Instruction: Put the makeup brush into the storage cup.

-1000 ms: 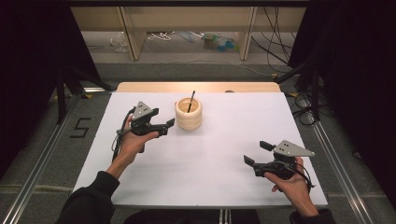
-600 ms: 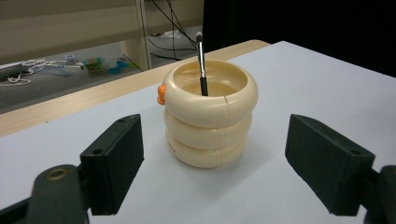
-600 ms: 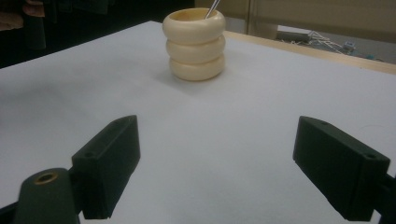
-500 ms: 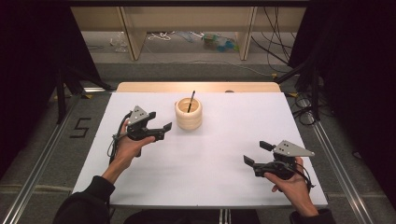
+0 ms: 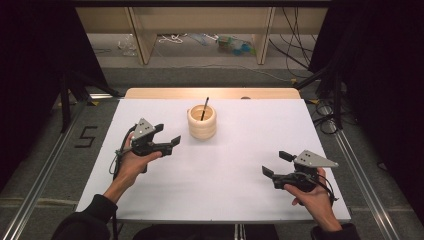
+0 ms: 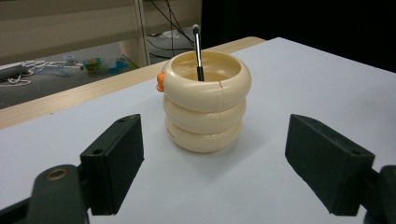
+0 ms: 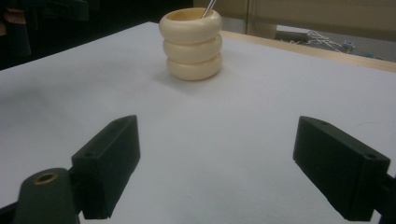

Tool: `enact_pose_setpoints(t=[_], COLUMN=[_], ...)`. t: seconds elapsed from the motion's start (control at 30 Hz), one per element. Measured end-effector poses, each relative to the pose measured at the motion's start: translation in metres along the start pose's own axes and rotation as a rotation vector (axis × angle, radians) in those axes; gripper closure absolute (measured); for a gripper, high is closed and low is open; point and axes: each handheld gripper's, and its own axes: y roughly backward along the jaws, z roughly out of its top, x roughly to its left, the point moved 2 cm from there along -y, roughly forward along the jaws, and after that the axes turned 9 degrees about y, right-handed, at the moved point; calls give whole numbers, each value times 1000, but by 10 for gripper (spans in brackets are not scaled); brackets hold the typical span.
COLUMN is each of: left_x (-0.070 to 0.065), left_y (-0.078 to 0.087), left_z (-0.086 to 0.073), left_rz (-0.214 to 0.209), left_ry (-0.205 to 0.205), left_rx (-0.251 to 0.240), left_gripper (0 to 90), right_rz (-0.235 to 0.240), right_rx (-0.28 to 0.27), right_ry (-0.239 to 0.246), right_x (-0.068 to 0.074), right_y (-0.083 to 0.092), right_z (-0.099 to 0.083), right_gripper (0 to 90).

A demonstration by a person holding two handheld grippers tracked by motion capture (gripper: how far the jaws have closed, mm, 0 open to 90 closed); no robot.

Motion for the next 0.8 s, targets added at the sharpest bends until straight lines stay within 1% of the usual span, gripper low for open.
enact_pose_setpoints(t=[0.03, 0.07, 0.1, 0.17, 0.23, 0.27, 0.3, 0.37, 0.4, 0.43, 0.47, 0.5, 0.53, 0.57, 0.6, 0.67, 0.7, 0.77, 0.8], left_x=[0, 0, 0, 0, -2, -2, -2, -3, -3, -3, -3, -4, -5, -6, -6, -7, -7, -7, -7], left_y=[0, 1, 1, 2, 3, 4, 5, 6, 7, 9, 11, 13, 14, 17, 18, 21, 22, 24, 25], left_z=[-1, -3, -4, -7, -9, -10, -12, -15, -15, -16, -16, -16, -17, -17, -17, -17, -18, -20, -21], left_rz=[1, 2, 3, 1, 1, 1, 4, 3, 3, 3, 0, -3, -5, -9, -8, -11, -14, -11, -13], left_ry=[-7, -14, -17, -18, -17, -18, -17, -17, -16, -13, -18, -11, -13, -12, -15, -23, -20, -25, -23], left_rx=[2, 4, 7, 11, 10, 10, 10, 16, 14, 12, 8, 3, -2, -10, -10, -18, -18, -20, -23], left_gripper=[194, 194, 194, 194, 194, 194, 195, 195, 194, 194, 194, 194, 194, 194, 194, 193, 193, 193, 193], right_rz=[-1, 3, 9, 9, 13, 4, 6, 2, 4, -1, 6, 1, -1, -1, 0, -2, 6, 9, -5], right_rx=[-1, -29, -40, -42, -42, 0, 4, -6, -7, -44, -34, -18, 0, 3, -14, -16, -23, -21, -18], right_ry=[-2, -12, -12, -12, -12, -1, -6, 2, -2, 14, -2, -9, 2, 6, 5, 8, 1, -5, 6], right_x=[0, 1, 1, 1, 1, 0, 1, 1, 2, 1, 2, 2, 1, 2, 2, 2, 3, 4, 4], right_y=[0, -2, -3, -3, -3, 0, 1, 0, 0, -4, -3, -1, 0, 1, -1, -1, -2, -1, -1], right_z=[0, 0, -1, 0, 0, 0, 0, 1, 1, 0, 0, 1, 1, 1, 1, 1, 2, 2, 3], right_gripper=[160, 159, 159, 159, 159, 159, 159, 160, 160, 159, 159, 159, 159, 159, 159, 159, 160, 159, 159])
